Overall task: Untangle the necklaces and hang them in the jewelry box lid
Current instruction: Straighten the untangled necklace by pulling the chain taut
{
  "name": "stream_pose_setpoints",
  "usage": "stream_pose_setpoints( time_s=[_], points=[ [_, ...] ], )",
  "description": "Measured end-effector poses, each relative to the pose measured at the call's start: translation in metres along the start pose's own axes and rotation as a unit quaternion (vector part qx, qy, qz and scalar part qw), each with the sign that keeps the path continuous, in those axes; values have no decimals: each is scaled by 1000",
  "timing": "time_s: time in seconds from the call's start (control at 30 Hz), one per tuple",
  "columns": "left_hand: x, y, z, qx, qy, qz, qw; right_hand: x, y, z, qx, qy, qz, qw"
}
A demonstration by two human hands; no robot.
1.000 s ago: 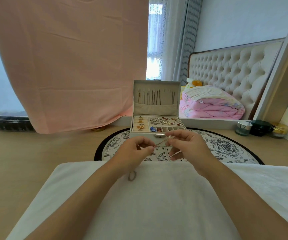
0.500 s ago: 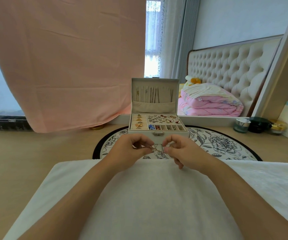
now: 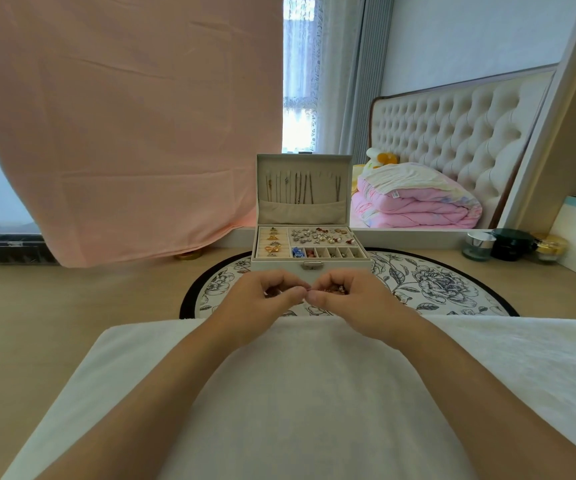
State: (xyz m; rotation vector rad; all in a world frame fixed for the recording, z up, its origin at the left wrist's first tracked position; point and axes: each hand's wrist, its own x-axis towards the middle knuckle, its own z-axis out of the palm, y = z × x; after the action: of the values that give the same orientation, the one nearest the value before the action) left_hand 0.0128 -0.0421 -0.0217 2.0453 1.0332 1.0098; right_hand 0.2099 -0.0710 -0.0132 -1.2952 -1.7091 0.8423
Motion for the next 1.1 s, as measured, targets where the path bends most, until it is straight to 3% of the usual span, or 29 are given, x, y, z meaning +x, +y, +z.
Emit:
stream_pose_setpoints(
  time_s=[0.13, 0.4, 0.63, 0.77, 0.9, 1.1],
  points=[
    [1, 3, 3, 8, 14, -22, 1000, 0, 1, 0, -5, 23, -22, 999],
    [-2, 11, 8, -123, 26, -105, 986, 3, 0, 3, 4, 57, -67, 996],
    [-2, 13, 10, -194, 26, -153, 969, 0, 0, 7, -104, 114, -91, 984],
    [-4, 12, 11, -209, 40, -164, 963, 1, -5, 10, -102, 127, -40, 986],
    [-5, 12, 9, -225, 29, -173, 959, 0, -7, 13, 44, 109, 43, 992],
    [-6, 13, 10, -238, 39, -200, 950, 0, -3, 17, 66, 100, 67, 991]
  ],
)
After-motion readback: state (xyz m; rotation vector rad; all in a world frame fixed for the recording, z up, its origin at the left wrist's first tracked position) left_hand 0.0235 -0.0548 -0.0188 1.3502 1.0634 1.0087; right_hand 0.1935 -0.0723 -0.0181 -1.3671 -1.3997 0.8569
